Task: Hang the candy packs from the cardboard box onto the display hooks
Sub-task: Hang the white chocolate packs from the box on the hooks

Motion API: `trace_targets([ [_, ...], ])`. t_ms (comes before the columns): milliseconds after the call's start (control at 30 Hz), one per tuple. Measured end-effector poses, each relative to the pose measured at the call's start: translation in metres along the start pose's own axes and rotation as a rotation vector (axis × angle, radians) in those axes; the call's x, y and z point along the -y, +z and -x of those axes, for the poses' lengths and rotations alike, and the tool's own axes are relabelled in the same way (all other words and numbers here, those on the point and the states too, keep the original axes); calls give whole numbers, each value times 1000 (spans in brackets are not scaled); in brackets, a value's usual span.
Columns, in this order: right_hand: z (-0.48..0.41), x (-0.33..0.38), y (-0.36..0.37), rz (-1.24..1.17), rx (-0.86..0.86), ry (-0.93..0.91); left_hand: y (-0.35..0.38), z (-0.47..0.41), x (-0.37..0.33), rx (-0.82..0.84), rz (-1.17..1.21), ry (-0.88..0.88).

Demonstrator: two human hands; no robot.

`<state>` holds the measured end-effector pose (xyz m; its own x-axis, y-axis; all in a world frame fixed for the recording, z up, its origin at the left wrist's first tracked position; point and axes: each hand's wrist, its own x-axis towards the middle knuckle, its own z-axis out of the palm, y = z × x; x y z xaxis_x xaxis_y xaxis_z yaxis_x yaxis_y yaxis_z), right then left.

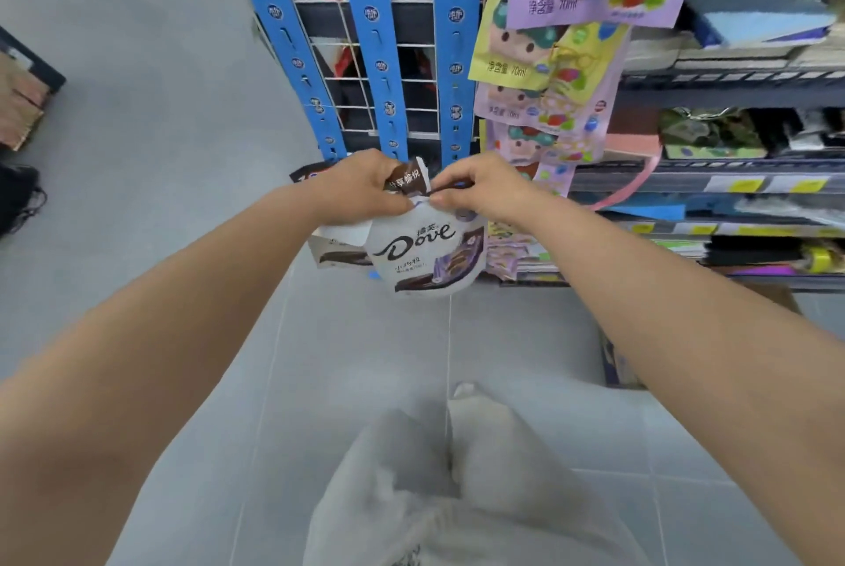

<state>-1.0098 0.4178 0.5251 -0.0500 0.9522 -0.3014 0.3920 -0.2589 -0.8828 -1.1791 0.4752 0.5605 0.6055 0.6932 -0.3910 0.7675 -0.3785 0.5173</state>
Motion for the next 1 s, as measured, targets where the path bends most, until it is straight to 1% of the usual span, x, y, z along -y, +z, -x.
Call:
trace_targets([
  [200, -29, -1, 2, 160, -15, 7, 2, -29, 21, -7, 27, -16],
  [300, -48, -3, 8, 232, -99, 9, -6, -41, 40, -4, -28, -19],
  [367, -57, -4, 12, 245, -147, 39, -14, -49, 59, -3, -51, -50],
  [467, -67, -9, 20, 256, -200, 102, -20, -58, 86, -84, 87, -149],
  [533, -74, -12, 26, 233, -234, 157, -19, -68, 97, -139, 169, -151],
  [633, -88, -16, 33, 119, -304, 238, -13, -83, 107, -174, 223, -99],
  [733, -97, -24, 37, 31, -368, 301, -6, -104, 112, -213, 179, -81],
  [833, -101, -35, 41, 33, -462, 319, 2, -123, 112, -249, 130, -69],
  [933, -99, -48, 41, 81, -586, 343, 12, -137, 110, -327, 115, -39],
  [1000, -95, -57, 42, 68, -598, 322, 19, -145, 112, -375, 134, -48],
])
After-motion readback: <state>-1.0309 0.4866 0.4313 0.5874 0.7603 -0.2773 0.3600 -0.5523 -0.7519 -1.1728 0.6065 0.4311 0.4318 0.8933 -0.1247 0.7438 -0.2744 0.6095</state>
